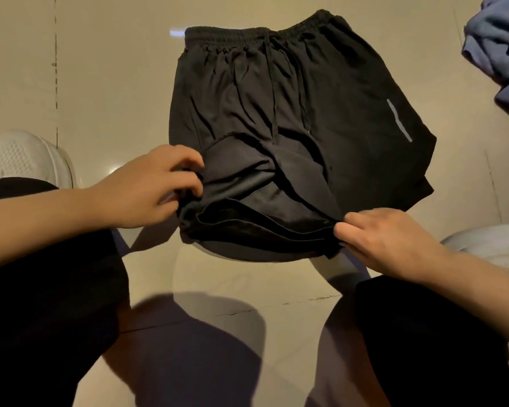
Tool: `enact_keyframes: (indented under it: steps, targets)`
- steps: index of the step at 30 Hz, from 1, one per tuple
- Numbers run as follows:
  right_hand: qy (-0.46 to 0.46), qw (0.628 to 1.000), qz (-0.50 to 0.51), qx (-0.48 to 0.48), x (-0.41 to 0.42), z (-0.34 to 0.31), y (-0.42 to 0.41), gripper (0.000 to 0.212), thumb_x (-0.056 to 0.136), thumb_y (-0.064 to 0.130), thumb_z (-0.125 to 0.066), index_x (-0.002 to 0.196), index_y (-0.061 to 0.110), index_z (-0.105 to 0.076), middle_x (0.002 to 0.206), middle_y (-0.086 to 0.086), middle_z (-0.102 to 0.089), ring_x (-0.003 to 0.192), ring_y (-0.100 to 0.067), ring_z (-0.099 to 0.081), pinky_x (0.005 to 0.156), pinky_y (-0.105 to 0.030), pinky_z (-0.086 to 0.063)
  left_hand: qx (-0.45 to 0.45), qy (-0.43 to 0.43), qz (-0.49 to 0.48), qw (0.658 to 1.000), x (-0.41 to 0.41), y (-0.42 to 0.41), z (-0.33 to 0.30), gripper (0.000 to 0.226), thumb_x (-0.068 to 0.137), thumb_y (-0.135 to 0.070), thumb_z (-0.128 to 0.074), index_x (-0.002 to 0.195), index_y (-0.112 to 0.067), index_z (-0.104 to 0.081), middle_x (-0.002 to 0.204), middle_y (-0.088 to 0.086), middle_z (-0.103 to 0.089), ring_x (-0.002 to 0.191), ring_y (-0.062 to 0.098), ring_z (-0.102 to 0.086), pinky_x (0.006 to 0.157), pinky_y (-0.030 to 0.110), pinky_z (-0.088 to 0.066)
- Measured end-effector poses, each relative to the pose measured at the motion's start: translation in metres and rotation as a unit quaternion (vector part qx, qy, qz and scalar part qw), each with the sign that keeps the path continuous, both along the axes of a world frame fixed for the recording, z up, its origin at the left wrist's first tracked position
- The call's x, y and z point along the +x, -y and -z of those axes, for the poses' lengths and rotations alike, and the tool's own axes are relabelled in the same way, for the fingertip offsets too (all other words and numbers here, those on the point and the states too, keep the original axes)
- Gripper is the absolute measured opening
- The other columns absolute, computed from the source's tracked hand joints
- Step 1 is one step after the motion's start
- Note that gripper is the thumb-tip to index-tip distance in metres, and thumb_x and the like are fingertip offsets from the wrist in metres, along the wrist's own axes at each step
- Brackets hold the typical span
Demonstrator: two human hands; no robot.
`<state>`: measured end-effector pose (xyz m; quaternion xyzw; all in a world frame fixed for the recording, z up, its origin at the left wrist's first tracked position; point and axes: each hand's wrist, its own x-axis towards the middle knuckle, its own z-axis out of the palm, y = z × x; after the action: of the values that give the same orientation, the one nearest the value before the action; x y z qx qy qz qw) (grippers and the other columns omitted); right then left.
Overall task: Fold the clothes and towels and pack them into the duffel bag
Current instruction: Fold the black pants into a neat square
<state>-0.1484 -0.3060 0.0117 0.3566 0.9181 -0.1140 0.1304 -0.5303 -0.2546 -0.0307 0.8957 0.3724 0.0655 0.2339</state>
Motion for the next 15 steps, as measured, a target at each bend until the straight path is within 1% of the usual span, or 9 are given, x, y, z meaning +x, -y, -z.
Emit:
enact_keyframes:
  steps: [1, 3, 5, 7, 9, 11, 13, 14, 15]
  targets:
    - [-0.007, 1.000, 0.010, 0.000, 0.001, 0.001, 0.001, 0.021, 0.072, 0.015, -0.079, 0.083, 0.015, -0.062, 0.067, -0.002, -0.054, 0.049, -0.020, -0.051, 0.039, -0.029, -0.040, -0.012, 0.026, -0.066, 0.997, 0.004, 0.000, 0.003, 0.027, 0.080, -0.017, -0.057, 0.105, -0.018, -0.064, 0.121, 0.008, -0.050, 0.107, 0.026, -0.049, 0.087, 0.034, -0.042]
    - [-0.024, 0.999, 0.040, -0.004, -0.002, -0.002, 0.000, 0.013, 0.083, 0.028, -0.068, 0.083, 0.017, -0.062, 0.075, 0.000, -0.054, 0.054, -0.018, -0.053, 0.041, -0.028, -0.040, -0.053, 0.057, -0.202, 0.976, 0.012, 0.000, 0.009, 0.033, 0.088, -0.022, -0.063, 0.119, -0.017, -0.057, 0.119, 0.006, -0.050, 0.106, 0.021, -0.049, 0.089, 0.030, -0.039]
    - [-0.061, 0.990, 0.123, 0.000, -0.011, -0.004, -0.001, 0.028, 0.091, 0.045, -0.053, 0.084, 0.020, -0.060, 0.089, 0.001, -0.053, 0.065, -0.014, -0.053, 0.046, -0.027, -0.045, -0.124, 0.051, -0.292, 0.947, 0.018, 0.001, 0.015, 0.045, 0.082, -0.024, -0.074, 0.122, -0.017, -0.054, 0.109, 0.002, -0.055, 0.093, 0.016, -0.052, 0.083, 0.023, -0.039]
    - [-0.097, 0.961, 0.258, -0.008, -0.024, -0.002, -0.006, 0.031, 0.091, 0.049, -0.052, 0.088, 0.019, -0.055, 0.100, 0.002, -0.048, 0.072, -0.015, -0.053, 0.054, -0.031, -0.049, -0.202, 0.060, -0.340, 0.917, 0.022, 0.002, 0.017, 0.031, 0.080, -0.022, -0.076, 0.106, -0.019, -0.058, 0.083, -0.002, -0.059, 0.072, 0.013, -0.055, 0.068, 0.017, -0.040]
    - [-0.074, 0.932, 0.352, -0.053, -0.036, 0.006, -0.012, 0.035, 0.086, 0.046, -0.063, 0.101, 0.018, -0.048, 0.107, 0.002, -0.044, 0.077, -0.021, -0.054, 0.065, -0.036, -0.050, -0.232, 0.066, -0.343, 0.908, 0.022, 0.001, 0.011, 0.016, 0.082, -0.018, -0.074, 0.085, -0.019, -0.058, 0.068, -0.006, -0.056, 0.063, 0.015, -0.053, 0.062, 0.016, -0.039]
    - [-0.045, 0.923, 0.368, -0.102, -0.042, 0.014, -0.018, 0.041, 0.085, 0.029, -0.070, 0.114, 0.019, -0.043, 0.112, 0.000, -0.044, 0.087, -0.027, -0.057, 0.071, -0.037, -0.047, -0.185, 0.082, -0.337, 0.920, 0.014, -0.006, 0.001, 0.014, 0.083, -0.012, -0.071, 0.080, -0.018, -0.059, 0.068, -0.005, -0.057, 0.064, 0.016, -0.055, 0.067, 0.024, -0.046]
    - [-0.075, 0.923, 0.365, -0.098, -0.043, 0.013, -0.020, 0.036, 0.085, 0.008, -0.062, 0.114, 0.018, -0.044, 0.109, -0.002, -0.047, 0.091, -0.034, -0.057, 0.071, -0.036, -0.042, -0.069, 0.093, -0.318, 0.941, -0.002, -0.016, -0.019, 0.009, 0.082, -0.010, -0.064, 0.086, -0.018, -0.062, 0.075, -0.004, -0.057, 0.071, 0.017, -0.054, 0.071, 0.031, -0.050]
    - [-0.091, 0.924, 0.360, -0.088, -0.041, 0.010, -0.019, 0.034, 0.085, 0.004, -0.058, 0.114, 0.018, -0.046, 0.108, -0.002, -0.049, 0.091, -0.035, -0.057, 0.071, -0.037, -0.043, -0.028, 0.094, -0.299, 0.949, -0.011, -0.019, -0.028, 0.012, 0.078, -0.016, -0.058, 0.087, -0.023, -0.063, 0.078, -0.003, -0.056, 0.072, 0.015, -0.053, 0.069, 0.030, -0.050]
    - [-0.101, 0.927, 0.352, -0.083, -0.039, 0.007, -0.017, 0.033, 0.085, 0.002, -0.056, 0.114, 0.018, -0.048, 0.110, -0.003, -0.052, 0.092, -0.034, -0.057, 0.073, -0.040, -0.046, -0.017, 0.094, -0.272, 0.958, -0.020, -0.019, -0.036, 0.018, 0.075, -0.023, -0.051, 0.085, -0.033, -0.060, 0.080, -0.005, -0.055, 0.073, 0.012, -0.052, 0.067, 0.026, -0.049]
